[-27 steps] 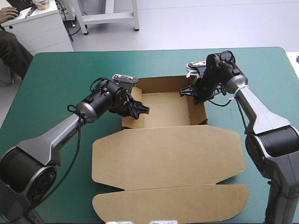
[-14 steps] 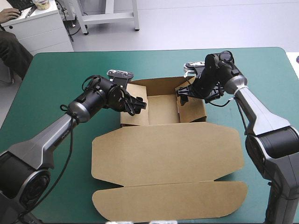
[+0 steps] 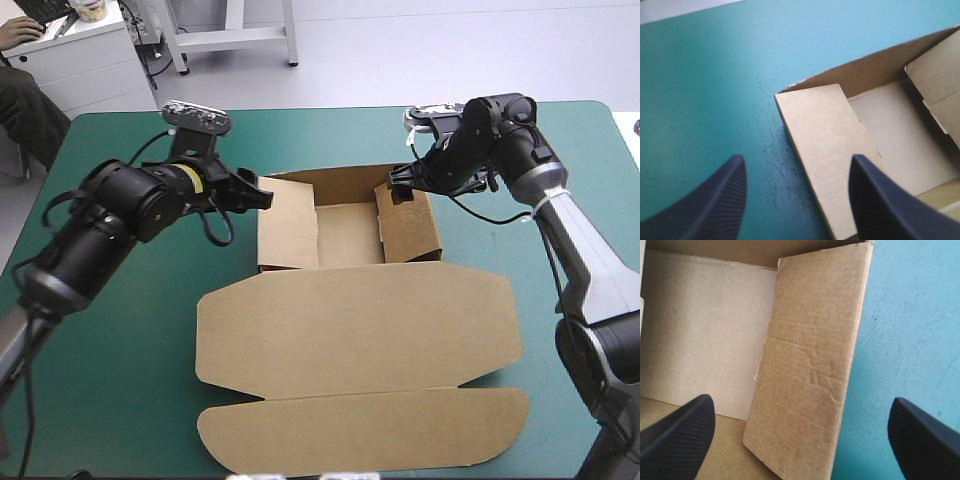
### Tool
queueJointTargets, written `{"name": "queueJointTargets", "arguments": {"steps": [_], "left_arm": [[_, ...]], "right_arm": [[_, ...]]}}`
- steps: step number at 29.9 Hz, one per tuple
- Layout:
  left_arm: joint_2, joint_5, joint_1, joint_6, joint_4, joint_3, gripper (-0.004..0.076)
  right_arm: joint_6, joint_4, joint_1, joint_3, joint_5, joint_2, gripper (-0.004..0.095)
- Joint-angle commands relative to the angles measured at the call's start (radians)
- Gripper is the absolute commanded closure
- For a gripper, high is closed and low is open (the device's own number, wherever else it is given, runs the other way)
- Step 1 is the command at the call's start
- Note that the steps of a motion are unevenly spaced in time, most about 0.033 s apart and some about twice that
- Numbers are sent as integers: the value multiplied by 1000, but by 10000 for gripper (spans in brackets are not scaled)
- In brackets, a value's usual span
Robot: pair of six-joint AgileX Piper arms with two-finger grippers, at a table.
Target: Fold the box
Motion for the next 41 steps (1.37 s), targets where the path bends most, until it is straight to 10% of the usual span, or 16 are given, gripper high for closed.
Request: {"name": "queueJointTargets", "arguments": {"steps": [1, 6, 30, 41], "left_arm": [[-123, 37, 0, 69, 27, -33, 479], [-238, 159, 0, 187, 26, 2, 735], [-893, 247, 0, 190, -113, 773, 734], [-907, 224, 0, 190, -111, 786, 734]], "right_arm": [[-21, 10, -2, -31, 15, -61, 63], [-21, 10, -2, -31, 15, -59, 63], [-45, -33, -2, -31, -26, 112, 167], [-40, -38, -2, -31, -26, 172, 872]]}}
